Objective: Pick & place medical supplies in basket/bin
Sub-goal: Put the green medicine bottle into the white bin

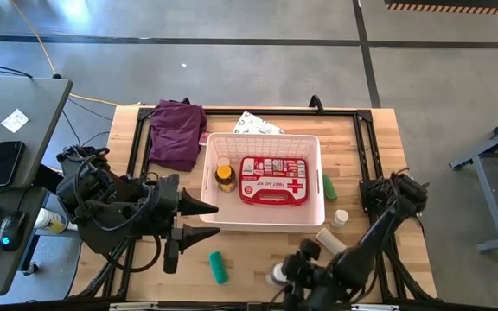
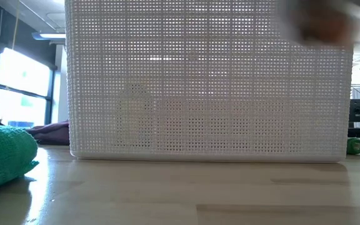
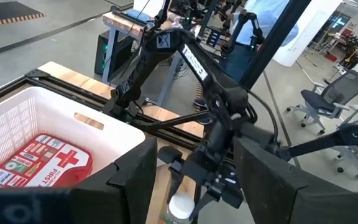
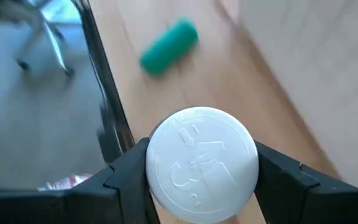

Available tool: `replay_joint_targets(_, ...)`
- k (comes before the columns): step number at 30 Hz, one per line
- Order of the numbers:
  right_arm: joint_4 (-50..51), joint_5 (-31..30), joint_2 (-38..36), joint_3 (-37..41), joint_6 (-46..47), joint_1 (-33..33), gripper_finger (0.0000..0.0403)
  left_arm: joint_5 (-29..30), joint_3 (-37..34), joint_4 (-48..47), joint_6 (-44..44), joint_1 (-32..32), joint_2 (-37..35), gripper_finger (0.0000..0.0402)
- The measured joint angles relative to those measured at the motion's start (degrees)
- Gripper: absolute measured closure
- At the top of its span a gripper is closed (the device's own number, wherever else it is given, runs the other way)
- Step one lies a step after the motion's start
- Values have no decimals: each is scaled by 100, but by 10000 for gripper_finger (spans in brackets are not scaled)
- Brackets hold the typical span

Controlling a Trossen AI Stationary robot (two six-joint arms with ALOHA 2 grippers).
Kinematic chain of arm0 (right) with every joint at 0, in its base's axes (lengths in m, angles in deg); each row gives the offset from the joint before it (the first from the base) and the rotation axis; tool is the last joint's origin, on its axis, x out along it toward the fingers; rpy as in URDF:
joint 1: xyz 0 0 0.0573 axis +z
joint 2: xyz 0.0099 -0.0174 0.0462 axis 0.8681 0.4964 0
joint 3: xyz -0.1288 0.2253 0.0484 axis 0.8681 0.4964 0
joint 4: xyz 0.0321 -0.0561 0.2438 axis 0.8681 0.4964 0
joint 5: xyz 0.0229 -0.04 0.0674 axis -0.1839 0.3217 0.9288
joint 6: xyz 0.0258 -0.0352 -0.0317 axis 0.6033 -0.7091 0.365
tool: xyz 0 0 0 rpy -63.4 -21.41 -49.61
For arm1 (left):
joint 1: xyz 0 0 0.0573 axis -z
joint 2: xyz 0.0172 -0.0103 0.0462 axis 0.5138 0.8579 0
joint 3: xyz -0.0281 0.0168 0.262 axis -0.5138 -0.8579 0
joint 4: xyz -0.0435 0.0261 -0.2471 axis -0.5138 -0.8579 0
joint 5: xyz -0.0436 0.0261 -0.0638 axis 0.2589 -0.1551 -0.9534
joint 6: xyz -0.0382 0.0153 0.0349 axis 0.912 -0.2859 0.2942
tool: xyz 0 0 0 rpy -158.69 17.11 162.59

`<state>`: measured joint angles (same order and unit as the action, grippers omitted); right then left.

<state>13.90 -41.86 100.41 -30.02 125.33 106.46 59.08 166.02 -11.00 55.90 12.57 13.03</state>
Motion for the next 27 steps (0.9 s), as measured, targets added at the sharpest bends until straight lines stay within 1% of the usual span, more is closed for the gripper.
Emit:
replay_joint_targets(5,-1179,-98,-317,0,-1066,-344,180,114,2,3,1,0,-44,156)
replay_joint_targets(12,-2882,76,-572,-6,-2359,-853,180,115,7,132,13,2,-233,156)
replay_joint_targets(17,-3629,214,-660,-7,-2958,-1202,180,118,7,137,-80,2,-444,156)
replay_joint_targets(21,-4054,392,-664,-7,-3255,-1440,180,118,7,133,-179,2,-607,156)
replay_joint_targets(27,-4845,350,-669,-4,-3715,-1717,180,109,7,138,-413,2,-885,156)
